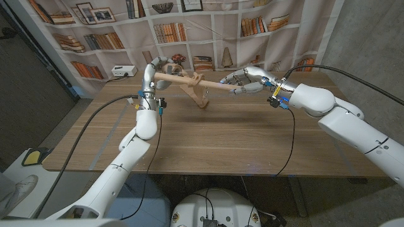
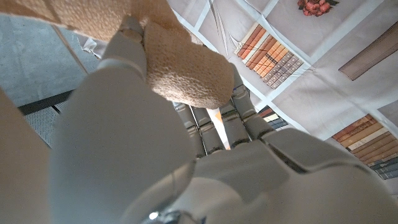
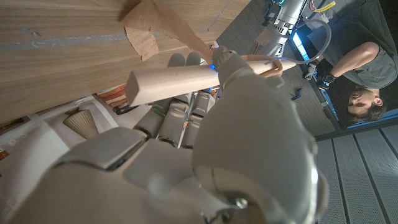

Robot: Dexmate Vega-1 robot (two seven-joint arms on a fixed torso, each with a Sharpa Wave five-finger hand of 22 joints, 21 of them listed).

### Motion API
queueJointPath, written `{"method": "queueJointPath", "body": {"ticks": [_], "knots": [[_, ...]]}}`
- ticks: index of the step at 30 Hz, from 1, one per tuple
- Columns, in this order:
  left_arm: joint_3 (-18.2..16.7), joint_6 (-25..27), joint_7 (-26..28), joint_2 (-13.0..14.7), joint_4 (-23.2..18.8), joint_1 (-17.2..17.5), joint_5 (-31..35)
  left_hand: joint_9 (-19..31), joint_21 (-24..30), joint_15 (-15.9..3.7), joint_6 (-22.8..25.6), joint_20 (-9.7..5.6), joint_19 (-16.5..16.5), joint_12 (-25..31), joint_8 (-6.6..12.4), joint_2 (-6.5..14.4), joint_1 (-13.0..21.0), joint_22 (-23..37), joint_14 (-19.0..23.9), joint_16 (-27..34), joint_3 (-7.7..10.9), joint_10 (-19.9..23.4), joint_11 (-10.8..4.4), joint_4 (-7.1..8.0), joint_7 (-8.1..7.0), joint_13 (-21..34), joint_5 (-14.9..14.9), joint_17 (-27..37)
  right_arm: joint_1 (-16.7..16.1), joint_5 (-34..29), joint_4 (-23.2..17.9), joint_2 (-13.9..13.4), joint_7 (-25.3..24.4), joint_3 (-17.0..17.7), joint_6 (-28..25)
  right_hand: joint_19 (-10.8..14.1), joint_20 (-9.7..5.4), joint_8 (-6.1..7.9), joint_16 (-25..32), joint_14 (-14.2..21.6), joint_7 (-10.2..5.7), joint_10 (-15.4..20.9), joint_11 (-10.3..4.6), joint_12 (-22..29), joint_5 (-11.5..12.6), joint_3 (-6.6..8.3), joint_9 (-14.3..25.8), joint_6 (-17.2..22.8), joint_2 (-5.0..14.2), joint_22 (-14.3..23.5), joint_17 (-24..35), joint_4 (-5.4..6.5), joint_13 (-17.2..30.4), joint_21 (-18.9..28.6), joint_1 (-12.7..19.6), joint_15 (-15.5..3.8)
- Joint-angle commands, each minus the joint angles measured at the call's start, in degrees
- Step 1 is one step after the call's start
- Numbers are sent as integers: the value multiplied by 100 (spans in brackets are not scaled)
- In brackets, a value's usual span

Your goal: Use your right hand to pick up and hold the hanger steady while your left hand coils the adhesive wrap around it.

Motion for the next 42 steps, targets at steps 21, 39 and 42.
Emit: {"method": "queueJointPath", "body": {"ticks": [21, 39, 42], "knots": [[-98, -36, -186, 316, 60, -134, 103, 2, 41, -964, -2, -73, -9, 49, 48, 1957, 1916, 29, 967, 34, 67, -24, 10, -18, 6, 10, -25, 376, -281, 555, 307, -425, 601, 638, 233, -29, -544, 0, 23, 632, -77, 534, -539, 14, 27, 99, 18, -1, 167, 7, 37, 114, 978, 38, 107, -1258], [-22, -229, -245, 340, 156, -209, 82, 4, 46, -965, -17, -74, -21, 65, 61, 1959, 1915, 29, 950, 36, 74, -37, 13, -10, 8, 5, -39, 376, 78, 85, 171, -494, 836, 182, 66, -38, -538, 4, 18, 628, -90, 530, -530, 3, 17, 89, 18, 6, 163, 8, 30, 113, 983, 49, 104, -1264], [-10, -257, -249, 333, 129, -190, 66, -8, 50, -969, -11, -72, -30, 65, 59, 1965, 1916, 31, 953, 31, 79, -36, 5, -8, 15, -3, -39, 371, 104, -6, 153, -494, 799, 139, 38, -37, -536, 3, 18, 628, -92, 531, -530, -1, 16, 89, 18, 3, 168, 7, 29, 115, 981, 48, 103, -1263]]}}
